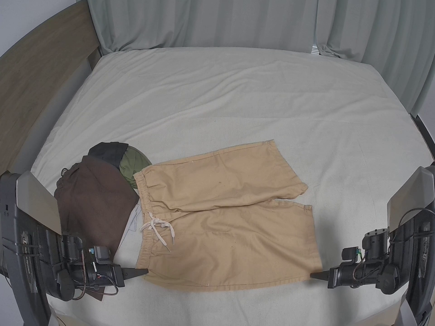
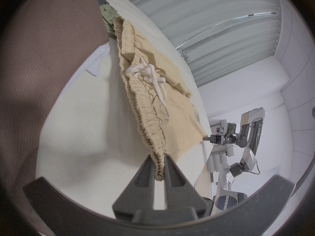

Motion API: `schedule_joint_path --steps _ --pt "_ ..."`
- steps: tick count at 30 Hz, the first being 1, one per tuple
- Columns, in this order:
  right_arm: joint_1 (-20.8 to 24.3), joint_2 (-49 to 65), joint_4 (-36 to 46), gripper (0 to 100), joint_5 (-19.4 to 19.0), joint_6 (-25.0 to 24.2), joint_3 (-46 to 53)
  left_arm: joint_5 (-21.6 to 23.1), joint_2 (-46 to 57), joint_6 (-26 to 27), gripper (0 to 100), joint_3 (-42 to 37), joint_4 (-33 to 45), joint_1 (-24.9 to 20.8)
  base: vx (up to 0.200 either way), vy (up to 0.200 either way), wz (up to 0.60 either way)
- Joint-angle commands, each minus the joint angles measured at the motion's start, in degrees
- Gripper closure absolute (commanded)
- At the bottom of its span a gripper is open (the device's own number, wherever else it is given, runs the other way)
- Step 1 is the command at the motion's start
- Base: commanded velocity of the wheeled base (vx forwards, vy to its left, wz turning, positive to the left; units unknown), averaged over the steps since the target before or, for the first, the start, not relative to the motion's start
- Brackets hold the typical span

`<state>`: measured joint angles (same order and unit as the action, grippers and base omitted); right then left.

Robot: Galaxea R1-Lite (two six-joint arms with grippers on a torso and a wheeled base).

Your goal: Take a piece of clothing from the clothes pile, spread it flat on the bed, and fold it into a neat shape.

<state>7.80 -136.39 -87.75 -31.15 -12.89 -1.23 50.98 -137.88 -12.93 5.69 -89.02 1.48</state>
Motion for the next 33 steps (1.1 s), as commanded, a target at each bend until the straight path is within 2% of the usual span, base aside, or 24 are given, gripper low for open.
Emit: schedule_joint_path --steps 1,7,17,26,28,30,33 --pt "-0.16 1.21 0.12 100 -0.05 -0.03 1.23 0.0 1.12 0.28 100 -2.0 -0.02 -0.77 0.0 0.0 0.0" --pt "1.07 3.15 1.26 100 -0.14 0.32 1.23 -0.8 3.84 1.07 100 -5.69 0.42 -0.77 0.0 0.0 0.0" --pt "1.16 12.9 15.59 100 -0.14 2.34 1.23 -1.59 4.63 0.98 100 -5.69 0.42 -0.16 0.0 0.0 0.0" --pt "1.69 14.4 15.06 100 -0.14 1.9 1.23 -0.27 4.98 3.27 100 -5.61 0.07 -0.16 0.0 0.0 0.0" --pt "1.69 14.75 14.89 100 -0.23 1.72 1.23 0.79 5.25 4.41 100 -5.61 -0.02 -0.16 0.0 0.0 0.0" --pt "1.6 15.36 13.39 100 -0.93 1.28 1.23 3.69 6.65 6.78 100 -5.61 0.16 0.72 0.0 0.0 0.0" --pt "1.25 15.89 11.02 100 -2.08 0.05 1.23 5.62 7.18 6.96 100 -4.99 0.07 1.25 0.0 0.0 0.0"
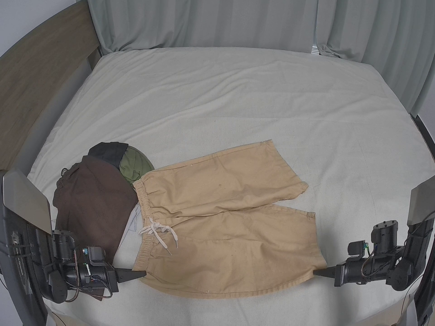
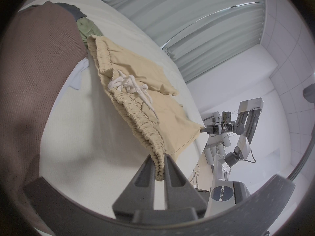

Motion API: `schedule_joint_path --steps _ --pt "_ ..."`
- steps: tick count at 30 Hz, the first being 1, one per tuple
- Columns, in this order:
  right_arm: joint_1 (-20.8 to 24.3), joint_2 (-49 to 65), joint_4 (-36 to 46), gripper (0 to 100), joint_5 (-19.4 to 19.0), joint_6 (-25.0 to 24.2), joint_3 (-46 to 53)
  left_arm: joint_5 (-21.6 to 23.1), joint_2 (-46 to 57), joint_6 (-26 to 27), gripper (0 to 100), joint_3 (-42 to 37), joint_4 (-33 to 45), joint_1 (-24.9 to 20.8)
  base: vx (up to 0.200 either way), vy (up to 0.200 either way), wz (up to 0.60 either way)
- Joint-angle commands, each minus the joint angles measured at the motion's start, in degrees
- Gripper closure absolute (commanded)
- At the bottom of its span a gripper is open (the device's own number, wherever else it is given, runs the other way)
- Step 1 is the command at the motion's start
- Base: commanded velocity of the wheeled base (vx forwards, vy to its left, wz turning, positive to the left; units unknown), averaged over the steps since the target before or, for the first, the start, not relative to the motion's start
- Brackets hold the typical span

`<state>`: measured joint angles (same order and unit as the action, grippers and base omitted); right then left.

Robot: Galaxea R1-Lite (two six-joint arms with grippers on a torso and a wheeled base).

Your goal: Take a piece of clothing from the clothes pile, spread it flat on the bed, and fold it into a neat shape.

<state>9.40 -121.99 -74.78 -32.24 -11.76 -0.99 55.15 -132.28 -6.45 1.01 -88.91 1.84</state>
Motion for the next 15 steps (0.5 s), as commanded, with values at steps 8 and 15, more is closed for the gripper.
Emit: schedule_joint_path --steps 8,15 --pt "-0.08 1.76 -12.06 100 -0.89 -6.61 0.99 1.45 2.55 -2.69 100 3.73 -0.13 1.15 0.0 0.0 0.0" --pt "0.01 3.87 -13.38 100 -0.89 -7.92 0.81 1.54 5.37 -7.44 100 5.58 -0.13 1.15 0.0 0.0 0.0"
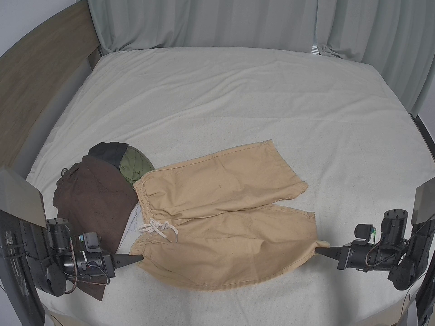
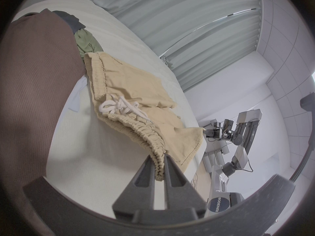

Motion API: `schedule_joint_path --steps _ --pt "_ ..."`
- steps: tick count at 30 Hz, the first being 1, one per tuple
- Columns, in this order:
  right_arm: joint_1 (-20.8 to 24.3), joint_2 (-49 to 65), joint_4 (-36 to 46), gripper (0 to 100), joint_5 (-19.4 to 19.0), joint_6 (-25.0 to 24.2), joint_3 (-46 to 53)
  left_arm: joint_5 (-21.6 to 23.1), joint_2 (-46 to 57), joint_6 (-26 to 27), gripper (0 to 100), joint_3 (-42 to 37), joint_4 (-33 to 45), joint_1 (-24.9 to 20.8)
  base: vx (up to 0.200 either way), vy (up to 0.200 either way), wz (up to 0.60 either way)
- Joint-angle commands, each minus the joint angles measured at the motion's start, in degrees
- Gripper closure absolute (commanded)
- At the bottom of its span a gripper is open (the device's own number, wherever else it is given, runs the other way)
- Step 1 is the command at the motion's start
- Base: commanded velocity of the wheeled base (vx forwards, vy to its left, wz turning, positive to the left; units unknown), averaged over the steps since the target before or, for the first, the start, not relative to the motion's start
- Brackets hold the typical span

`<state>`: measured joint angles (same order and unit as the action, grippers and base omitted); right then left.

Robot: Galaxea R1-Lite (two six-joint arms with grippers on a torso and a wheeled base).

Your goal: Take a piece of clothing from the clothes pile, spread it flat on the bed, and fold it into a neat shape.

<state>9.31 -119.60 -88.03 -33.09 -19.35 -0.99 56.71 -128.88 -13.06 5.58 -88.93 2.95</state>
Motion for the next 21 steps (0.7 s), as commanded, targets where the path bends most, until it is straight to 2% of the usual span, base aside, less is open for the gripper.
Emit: schedule_joint_path --steps 1,15,21 --pt "0.09 1.48 -0.13 100 -0.05 -0.34 0.81 -0.02 2.05 -0.92 100 1.01 -0.1 0.04 0.0 0.0 0.0" --pt "-0.44 3.32 -0.21 100 0.3 -2.36 0.72 -0.11 3.02 -2.68 100 1.8 -0.1 -0.23 0.0 0.0 0.0" --pt "0.18 8.07 -0.13 100 0.3 -4.82 -1.03 -0.55 5.22 -6.46 100 2.94 -0.1 -0.58 0.0 0.0 0.0"
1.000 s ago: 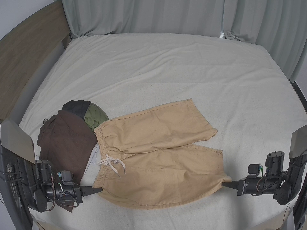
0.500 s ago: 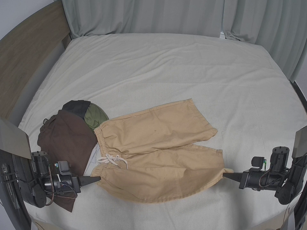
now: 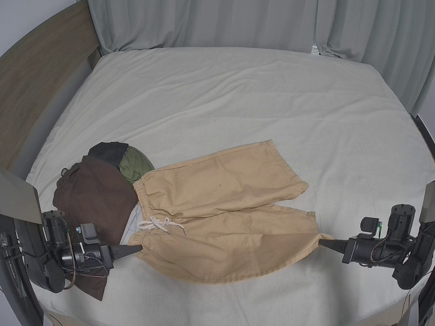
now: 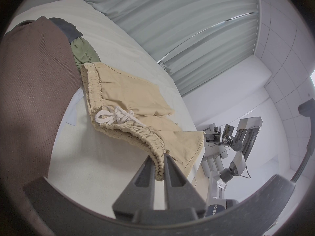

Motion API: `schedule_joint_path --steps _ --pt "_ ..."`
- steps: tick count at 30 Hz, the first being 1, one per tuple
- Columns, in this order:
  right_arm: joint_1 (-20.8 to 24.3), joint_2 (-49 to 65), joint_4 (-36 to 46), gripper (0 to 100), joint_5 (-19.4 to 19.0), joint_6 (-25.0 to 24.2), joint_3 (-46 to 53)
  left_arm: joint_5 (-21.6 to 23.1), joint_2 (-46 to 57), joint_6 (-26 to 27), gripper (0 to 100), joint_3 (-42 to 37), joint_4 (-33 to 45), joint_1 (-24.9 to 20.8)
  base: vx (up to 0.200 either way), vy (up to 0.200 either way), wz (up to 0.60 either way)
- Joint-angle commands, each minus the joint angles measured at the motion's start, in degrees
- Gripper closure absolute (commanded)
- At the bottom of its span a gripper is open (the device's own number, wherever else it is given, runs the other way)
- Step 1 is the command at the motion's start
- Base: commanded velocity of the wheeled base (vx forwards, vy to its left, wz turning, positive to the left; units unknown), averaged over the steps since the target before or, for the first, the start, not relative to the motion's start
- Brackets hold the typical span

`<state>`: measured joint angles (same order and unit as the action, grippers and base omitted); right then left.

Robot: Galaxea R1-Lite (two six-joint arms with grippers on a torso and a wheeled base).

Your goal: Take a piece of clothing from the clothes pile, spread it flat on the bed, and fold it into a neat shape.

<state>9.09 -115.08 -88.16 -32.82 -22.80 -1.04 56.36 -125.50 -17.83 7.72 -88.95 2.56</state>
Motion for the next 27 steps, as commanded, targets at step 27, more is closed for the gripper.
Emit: schedule_joint_path --steps 27 --pt "-0.13 6.01 3.26 100 -0.14 -8.58 -21.38 -5.91 2.98 -14.42 100 5.73 -0.17 -0.19 0.0 0.0 0.0"
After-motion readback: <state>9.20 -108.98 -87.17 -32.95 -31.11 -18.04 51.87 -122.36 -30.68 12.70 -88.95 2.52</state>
